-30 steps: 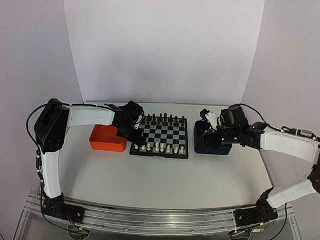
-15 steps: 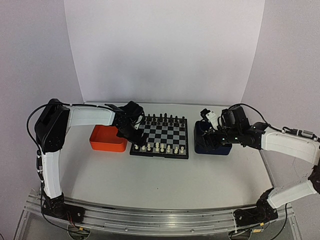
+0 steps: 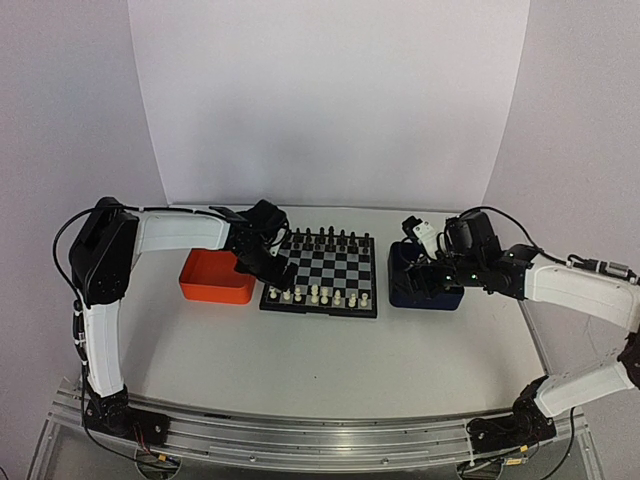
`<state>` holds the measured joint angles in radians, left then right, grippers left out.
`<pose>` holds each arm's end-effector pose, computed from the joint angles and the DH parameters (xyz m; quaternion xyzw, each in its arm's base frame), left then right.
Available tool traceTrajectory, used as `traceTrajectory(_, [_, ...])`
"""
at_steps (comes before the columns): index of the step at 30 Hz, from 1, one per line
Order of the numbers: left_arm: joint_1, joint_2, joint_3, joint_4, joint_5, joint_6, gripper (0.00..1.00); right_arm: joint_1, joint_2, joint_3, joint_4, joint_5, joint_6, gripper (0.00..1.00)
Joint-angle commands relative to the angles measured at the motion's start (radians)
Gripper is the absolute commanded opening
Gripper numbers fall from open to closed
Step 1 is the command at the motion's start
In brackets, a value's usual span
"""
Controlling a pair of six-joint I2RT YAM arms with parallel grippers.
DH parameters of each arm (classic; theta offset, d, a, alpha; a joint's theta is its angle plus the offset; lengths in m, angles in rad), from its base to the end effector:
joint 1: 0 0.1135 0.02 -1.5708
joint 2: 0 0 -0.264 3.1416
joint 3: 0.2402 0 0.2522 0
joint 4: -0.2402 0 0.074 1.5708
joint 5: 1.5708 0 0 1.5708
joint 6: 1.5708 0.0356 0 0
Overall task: Set up the chess pieces on the board
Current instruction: Adjust the chess piece on the chessboard.
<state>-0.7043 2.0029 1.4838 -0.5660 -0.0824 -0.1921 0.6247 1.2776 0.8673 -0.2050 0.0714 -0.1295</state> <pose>0.3251 -0.2724 0.1870 0.2361 0.9407 -0.0681 0.2339 0.2300 0.1627 0.2603 -0.3115 0.8312 0.0819 0.4532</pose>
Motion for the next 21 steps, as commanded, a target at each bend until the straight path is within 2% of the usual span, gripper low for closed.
traceTrajectory(1, [0.011, -0.003, 0.033, 0.002, -0.027, -0.015, 1.0, 0.003, -0.037, -0.011, -0.005, -0.015, 0.007, 0.9])
traceTrajectory(16, [0.017, -0.012, 0.011, 0.002, -0.027, -0.027, 1.0, 0.003, -0.053, -0.014, -0.007, -0.03, 0.013, 0.9])
traceTrajectory(21, [0.017, -0.042, 0.008, 0.025, 0.021, -0.028, 1.0, 0.003, -0.052, -0.014, -0.006, -0.028, 0.015, 0.9])
